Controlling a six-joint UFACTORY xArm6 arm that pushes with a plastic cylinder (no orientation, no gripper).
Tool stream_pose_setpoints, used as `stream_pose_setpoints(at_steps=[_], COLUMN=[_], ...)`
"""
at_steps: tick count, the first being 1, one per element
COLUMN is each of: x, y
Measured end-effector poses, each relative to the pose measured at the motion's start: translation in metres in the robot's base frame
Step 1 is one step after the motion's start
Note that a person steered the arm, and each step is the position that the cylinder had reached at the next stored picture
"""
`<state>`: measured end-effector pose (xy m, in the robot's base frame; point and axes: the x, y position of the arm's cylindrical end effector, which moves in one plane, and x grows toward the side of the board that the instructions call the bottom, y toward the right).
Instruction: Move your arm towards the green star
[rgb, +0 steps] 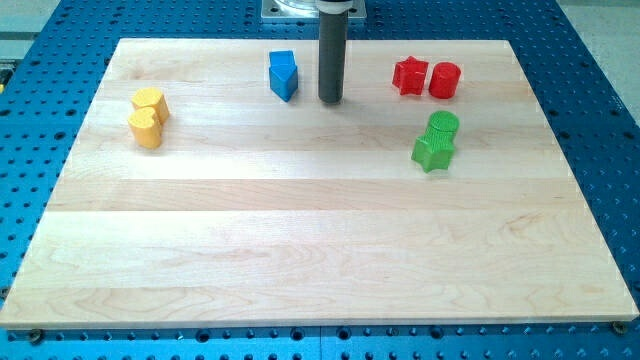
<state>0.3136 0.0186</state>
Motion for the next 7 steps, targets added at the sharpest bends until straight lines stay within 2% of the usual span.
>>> stream_pose_setpoints(at_steps=[2, 4, 5, 6, 7], x=[0.001, 0.074, 0.070, 0.078, 0.112], y=[0.000, 0.033, 0.034, 0.070, 0.075])
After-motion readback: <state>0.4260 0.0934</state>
